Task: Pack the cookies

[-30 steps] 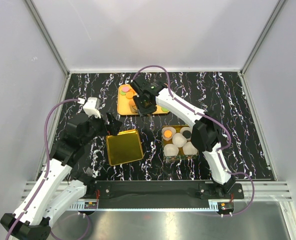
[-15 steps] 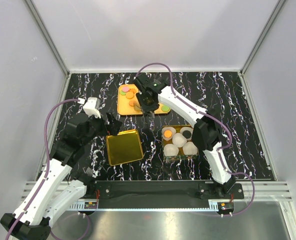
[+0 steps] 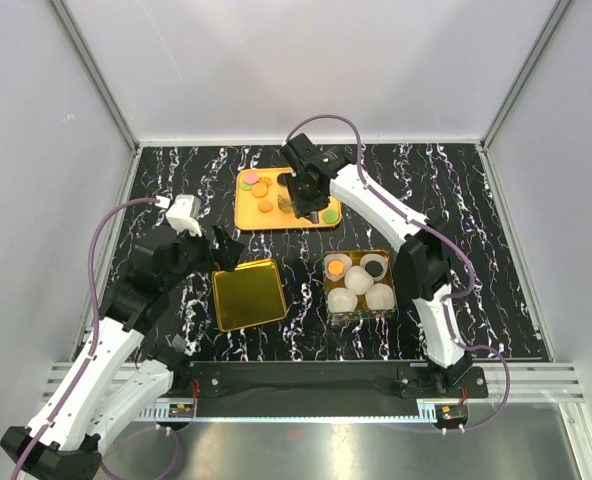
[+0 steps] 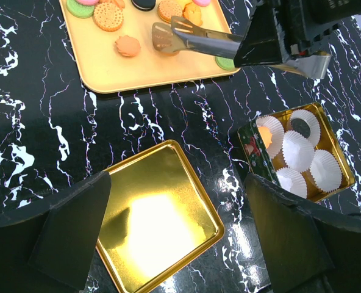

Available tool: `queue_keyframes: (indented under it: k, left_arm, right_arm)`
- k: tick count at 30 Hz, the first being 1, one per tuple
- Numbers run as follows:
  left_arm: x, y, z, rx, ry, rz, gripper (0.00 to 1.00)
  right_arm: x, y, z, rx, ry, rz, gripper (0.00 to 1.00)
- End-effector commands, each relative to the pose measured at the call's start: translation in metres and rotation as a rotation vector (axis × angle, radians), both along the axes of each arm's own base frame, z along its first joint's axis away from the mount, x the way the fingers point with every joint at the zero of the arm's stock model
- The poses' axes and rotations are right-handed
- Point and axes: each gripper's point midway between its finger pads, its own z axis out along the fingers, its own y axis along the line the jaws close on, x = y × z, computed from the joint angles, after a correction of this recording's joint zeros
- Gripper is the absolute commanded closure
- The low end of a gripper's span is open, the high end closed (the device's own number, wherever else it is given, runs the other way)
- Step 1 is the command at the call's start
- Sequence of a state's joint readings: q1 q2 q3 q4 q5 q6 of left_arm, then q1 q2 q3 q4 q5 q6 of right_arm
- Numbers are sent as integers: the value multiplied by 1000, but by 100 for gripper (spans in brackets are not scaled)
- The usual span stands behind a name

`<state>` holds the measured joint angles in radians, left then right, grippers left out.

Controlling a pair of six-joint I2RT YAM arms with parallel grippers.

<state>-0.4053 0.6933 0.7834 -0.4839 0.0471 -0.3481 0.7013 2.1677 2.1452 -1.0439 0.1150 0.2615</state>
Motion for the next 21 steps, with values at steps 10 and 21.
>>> queue_keyframes:
  k: [10, 21]
  left_arm:
    - [5, 1, 15, -19, -50, 14, 1]
    - [6, 1, 13, -16, -44, 15, 1]
  right_arm:
    - [-8, -21, 65, 76, -122, -30, 61]
    - [-62, -67, 109, 111, -146, -70, 61]
